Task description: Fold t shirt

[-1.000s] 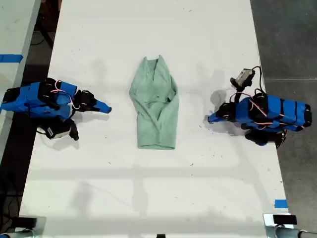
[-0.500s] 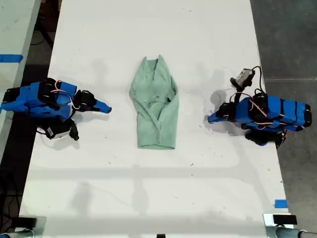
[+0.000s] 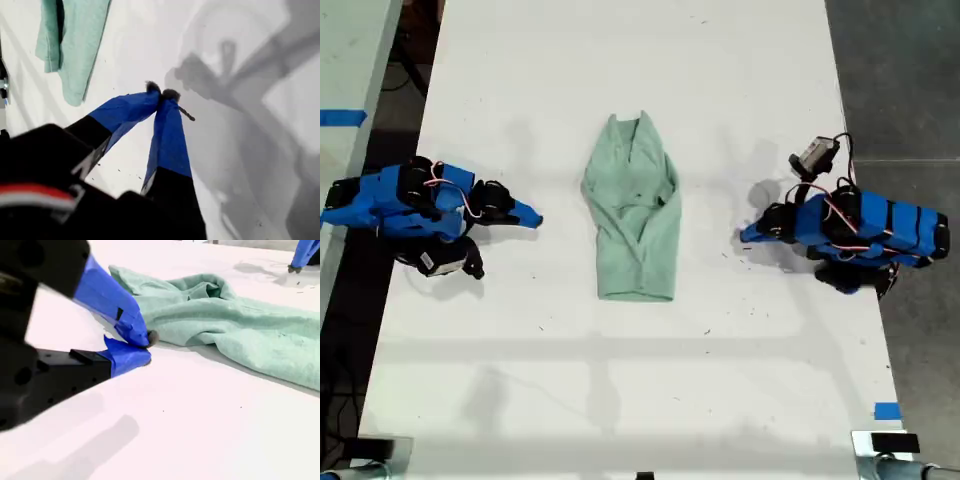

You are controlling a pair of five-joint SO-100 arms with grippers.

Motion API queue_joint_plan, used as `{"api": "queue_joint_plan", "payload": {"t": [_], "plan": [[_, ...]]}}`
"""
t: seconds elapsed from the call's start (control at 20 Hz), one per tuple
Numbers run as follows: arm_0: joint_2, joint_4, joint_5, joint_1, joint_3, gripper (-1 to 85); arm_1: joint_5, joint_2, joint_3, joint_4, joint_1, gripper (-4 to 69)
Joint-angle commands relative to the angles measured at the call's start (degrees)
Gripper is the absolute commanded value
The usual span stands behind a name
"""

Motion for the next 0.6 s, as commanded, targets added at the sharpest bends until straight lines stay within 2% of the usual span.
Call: {"api": "queue_joint_plan", "payload": {"t": [0.0, 0.3, 0.55], "plan": [[-0.2, 0.3, -0.7, -2.3, 0.4, 0.0, -2.2, 0.8, 3.2, -0.1, 1.5, 1.5], [0.1, -0.4, 2.0, -0.8, 0.4, 0.0, -5.7, 0.8, 3.3, -1.7, 1.1, 1.5], [0.2, 0.1, 1.1, 0.5, 0.4, 0.0, -6.0, 0.8, 3.3, -2.0, 0.3, 1.5]]}}
